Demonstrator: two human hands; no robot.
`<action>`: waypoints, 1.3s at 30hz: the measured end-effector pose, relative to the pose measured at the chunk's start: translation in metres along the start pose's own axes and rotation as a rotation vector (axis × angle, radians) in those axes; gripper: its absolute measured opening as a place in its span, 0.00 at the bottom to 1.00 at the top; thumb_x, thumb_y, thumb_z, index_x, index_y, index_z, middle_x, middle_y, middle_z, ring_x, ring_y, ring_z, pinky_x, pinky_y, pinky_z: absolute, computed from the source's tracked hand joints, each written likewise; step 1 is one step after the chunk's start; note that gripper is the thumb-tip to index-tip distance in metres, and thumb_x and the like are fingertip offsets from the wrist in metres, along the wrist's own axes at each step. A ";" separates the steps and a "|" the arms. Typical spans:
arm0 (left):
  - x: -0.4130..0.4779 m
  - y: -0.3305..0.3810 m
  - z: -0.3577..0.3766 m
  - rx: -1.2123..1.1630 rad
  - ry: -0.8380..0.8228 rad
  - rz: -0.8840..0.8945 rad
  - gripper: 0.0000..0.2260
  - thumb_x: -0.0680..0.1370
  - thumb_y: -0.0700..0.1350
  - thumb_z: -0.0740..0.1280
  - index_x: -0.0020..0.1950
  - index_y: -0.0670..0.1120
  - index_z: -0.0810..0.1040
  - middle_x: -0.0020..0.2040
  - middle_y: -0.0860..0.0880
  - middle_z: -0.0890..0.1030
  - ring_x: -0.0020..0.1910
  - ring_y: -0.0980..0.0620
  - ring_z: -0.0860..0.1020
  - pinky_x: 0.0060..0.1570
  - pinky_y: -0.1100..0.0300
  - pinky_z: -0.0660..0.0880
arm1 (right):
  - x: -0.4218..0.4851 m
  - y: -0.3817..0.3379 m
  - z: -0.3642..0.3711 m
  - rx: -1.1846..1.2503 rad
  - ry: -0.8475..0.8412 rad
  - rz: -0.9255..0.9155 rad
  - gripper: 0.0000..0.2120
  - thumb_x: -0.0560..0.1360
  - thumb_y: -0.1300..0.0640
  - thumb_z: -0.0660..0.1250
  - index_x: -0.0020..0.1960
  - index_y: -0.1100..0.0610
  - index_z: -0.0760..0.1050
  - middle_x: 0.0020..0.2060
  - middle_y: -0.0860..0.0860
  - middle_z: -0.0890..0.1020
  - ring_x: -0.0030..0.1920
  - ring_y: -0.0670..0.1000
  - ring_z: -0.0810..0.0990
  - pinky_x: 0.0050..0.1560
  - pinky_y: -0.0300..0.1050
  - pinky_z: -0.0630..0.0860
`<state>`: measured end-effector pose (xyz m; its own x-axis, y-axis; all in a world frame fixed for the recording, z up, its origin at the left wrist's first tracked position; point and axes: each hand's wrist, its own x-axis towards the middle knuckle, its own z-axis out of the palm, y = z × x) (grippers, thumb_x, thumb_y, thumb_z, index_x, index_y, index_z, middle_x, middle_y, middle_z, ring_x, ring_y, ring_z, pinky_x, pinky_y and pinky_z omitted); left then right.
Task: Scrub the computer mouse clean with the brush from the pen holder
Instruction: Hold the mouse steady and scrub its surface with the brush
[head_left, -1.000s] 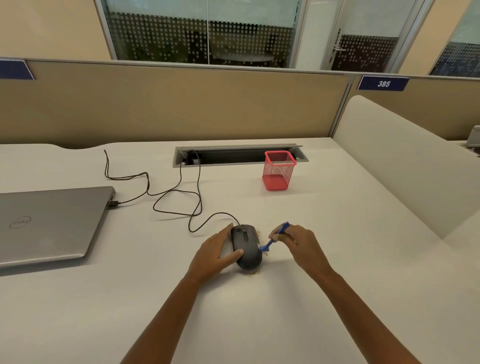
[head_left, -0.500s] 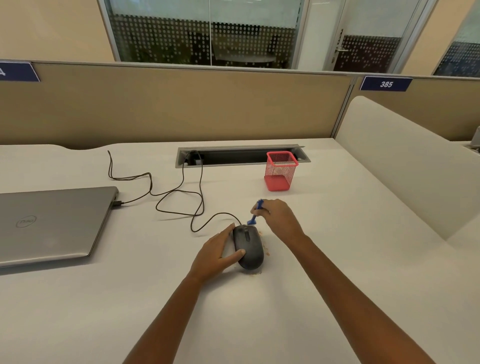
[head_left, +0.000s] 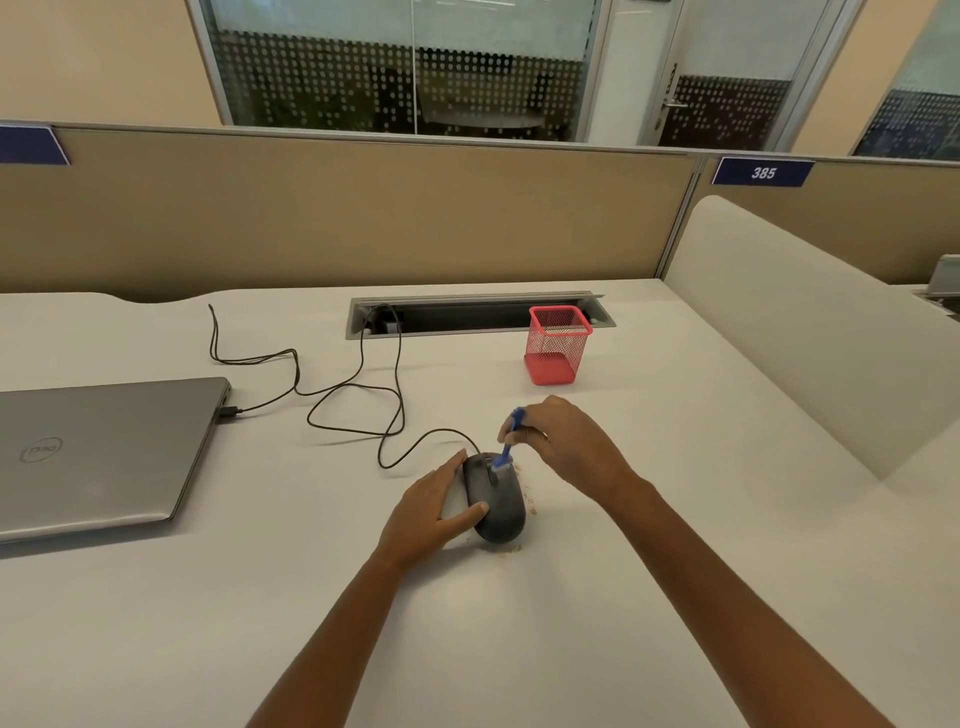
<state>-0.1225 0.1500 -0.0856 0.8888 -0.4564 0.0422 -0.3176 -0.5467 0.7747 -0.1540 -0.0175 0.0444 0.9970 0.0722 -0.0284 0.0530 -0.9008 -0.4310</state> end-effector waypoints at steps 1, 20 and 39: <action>0.000 0.000 0.000 0.000 0.000 0.003 0.36 0.68 0.62 0.61 0.73 0.50 0.58 0.72 0.51 0.66 0.68 0.53 0.66 0.62 0.62 0.61 | 0.001 -0.002 0.001 -0.004 0.025 0.009 0.13 0.79 0.58 0.57 0.57 0.58 0.77 0.55 0.60 0.79 0.51 0.56 0.76 0.48 0.41 0.67; 0.000 -0.002 0.000 0.064 -0.087 0.069 0.53 0.58 0.73 0.63 0.75 0.51 0.46 0.75 0.53 0.58 0.71 0.52 0.61 0.65 0.61 0.59 | 0.016 -0.010 0.015 0.007 0.095 0.107 0.14 0.79 0.58 0.56 0.61 0.59 0.74 0.59 0.59 0.79 0.58 0.58 0.76 0.62 0.45 0.69; 0.002 -0.004 0.002 0.058 -0.069 0.050 0.56 0.58 0.71 0.67 0.74 0.54 0.38 0.71 0.53 0.67 0.65 0.52 0.68 0.60 0.63 0.64 | 0.027 -0.036 0.018 -0.234 -0.124 0.026 0.14 0.78 0.58 0.60 0.62 0.59 0.73 0.58 0.60 0.78 0.56 0.59 0.77 0.60 0.45 0.72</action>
<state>-0.1203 0.1495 -0.0900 0.8469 -0.5306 0.0346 -0.3813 -0.5608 0.7349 -0.1300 0.0246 0.0429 0.9843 0.0871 -0.1536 0.0538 -0.9764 -0.2092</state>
